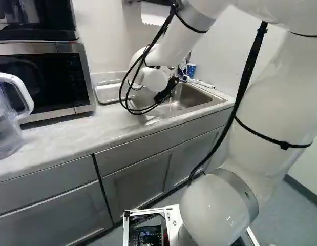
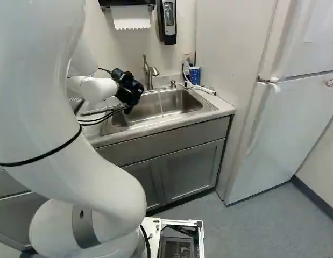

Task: Rinse the cup and place it in the tray

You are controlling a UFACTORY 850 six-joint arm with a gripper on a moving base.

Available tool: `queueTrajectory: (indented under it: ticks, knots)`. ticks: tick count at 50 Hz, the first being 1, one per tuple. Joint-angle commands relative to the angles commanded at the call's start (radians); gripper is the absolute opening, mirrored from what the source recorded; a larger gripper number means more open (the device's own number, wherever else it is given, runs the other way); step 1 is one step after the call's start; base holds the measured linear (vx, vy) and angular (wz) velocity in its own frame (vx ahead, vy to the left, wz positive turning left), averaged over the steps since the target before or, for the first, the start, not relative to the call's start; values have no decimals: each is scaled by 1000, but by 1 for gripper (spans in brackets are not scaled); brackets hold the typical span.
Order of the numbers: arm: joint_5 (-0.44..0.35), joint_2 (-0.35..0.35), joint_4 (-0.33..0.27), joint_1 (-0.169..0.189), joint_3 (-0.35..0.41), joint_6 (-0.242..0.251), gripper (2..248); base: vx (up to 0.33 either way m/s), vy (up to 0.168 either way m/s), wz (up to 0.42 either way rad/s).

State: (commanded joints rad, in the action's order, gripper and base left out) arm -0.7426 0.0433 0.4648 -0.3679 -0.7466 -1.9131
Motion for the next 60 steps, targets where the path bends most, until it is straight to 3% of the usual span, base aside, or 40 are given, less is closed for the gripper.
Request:
queueTrajectory:
  ticks: [60]
  knots:
    - [0, 0, 0, 0, 0, 627, 124, 0, 0, 0]
